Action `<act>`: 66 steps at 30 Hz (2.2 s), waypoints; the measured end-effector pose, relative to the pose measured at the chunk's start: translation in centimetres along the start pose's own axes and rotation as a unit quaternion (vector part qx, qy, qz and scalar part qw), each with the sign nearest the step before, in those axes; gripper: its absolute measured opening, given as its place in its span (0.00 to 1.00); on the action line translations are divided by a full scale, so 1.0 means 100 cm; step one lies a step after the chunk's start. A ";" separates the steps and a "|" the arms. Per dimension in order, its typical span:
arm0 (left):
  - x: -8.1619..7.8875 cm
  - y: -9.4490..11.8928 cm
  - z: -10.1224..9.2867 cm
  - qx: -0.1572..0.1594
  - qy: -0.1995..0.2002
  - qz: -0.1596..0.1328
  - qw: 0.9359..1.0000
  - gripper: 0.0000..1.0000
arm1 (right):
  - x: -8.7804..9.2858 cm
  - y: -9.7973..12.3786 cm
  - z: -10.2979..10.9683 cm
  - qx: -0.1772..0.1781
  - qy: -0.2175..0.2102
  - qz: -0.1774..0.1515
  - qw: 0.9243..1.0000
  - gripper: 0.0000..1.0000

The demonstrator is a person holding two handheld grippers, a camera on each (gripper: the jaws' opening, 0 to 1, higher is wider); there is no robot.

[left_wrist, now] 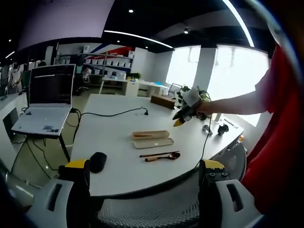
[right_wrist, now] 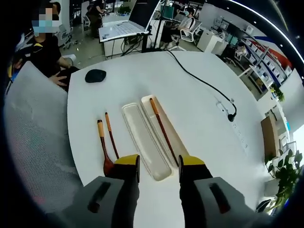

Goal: Arrange the utensils inside the cutlery case until each visible utensil rests in its matching compartment.

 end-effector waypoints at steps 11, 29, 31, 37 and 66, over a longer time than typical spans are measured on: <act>-0.001 -0.004 0.017 0.013 0.009 0.002 1.000 0.94 | 0.012 0.016 0.016 0.018 -0.007 0.012 1.000 0.30; -0.001 -0.017 0.011 0.075 -0.007 0.010 0.997 0.96 | -0.022 0.042 0.030 0.051 0.007 -0.019 0.998 0.29; -0.001 -0.016 0.013 0.056 -0.003 0.007 0.998 0.86 | -0.015 0.040 0.033 0.049 0.032 0.003 0.998 0.29; -0.004 -0.011 0.008 0.030 0.004 -0.014 0.999 0.92 | -0.008 0.030 0.039 0.063 0.007 -0.016 0.998 0.27; -0.005 0.005 -0.008 -0.013 -0.006 -0.028 1.000 0.90 | -0.019 0.006 0.070 0.031 -0.042 -0.071 0.996 0.30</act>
Point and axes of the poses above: the point that each gripper's makers call its tool centre point, and the gripper's own axes: y roughly backward along the fingers, z roughly to its left, x roughly out of its underside, the point moved 4 cm from there along y, roughly backward along the fingers, and after that the axes turned 10 degrees about y, right-handed, at the moved point
